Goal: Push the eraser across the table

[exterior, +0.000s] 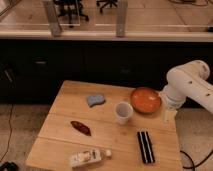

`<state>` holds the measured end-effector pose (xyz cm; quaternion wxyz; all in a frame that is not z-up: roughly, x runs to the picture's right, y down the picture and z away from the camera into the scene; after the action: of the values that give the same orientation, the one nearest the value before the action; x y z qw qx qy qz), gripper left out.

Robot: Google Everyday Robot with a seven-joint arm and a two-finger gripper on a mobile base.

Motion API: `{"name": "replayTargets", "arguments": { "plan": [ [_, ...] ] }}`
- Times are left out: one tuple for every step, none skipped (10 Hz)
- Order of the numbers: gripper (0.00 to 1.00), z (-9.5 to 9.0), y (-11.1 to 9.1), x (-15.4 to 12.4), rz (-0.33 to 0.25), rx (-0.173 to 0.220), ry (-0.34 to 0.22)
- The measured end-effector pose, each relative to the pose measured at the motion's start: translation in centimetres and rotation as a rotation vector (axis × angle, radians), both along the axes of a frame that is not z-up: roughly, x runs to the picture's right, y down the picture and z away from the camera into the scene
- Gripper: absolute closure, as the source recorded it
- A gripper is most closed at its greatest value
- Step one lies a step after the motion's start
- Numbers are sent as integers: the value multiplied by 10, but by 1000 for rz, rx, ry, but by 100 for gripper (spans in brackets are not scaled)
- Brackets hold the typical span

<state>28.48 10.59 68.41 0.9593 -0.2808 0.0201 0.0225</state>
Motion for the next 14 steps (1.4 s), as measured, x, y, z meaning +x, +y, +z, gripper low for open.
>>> {"name": "replayTargets", "arguments": {
  "plan": [
    [20, 0, 0, 0, 0, 0, 0],
    [20, 0, 0, 0, 0, 0, 0],
    [20, 0, 0, 0, 0, 0, 0],
    [20, 0, 0, 0, 0, 0, 0],
    [20, 0, 0, 0, 0, 0, 0],
    [20, 0, 1, 0, -1, -2, 0],
    [20, 0, 5, 0, 5, -8, 6],
    [20, -2, 14, -1, 16, -21, 15],
    [20, -5, 20, -1, 25, -28, 20],
    [20, -4, 21, -1, 28, -32, 25],
    [20, -3, 23, -2, 31, -38, 27],
    [20, -3, 26, -4, 39, -44, 29],
    [20, -4, 31, -5, 41, -53, 37],
    [20, -5, 33, -5, 44, -59, 41]
  ]
}}
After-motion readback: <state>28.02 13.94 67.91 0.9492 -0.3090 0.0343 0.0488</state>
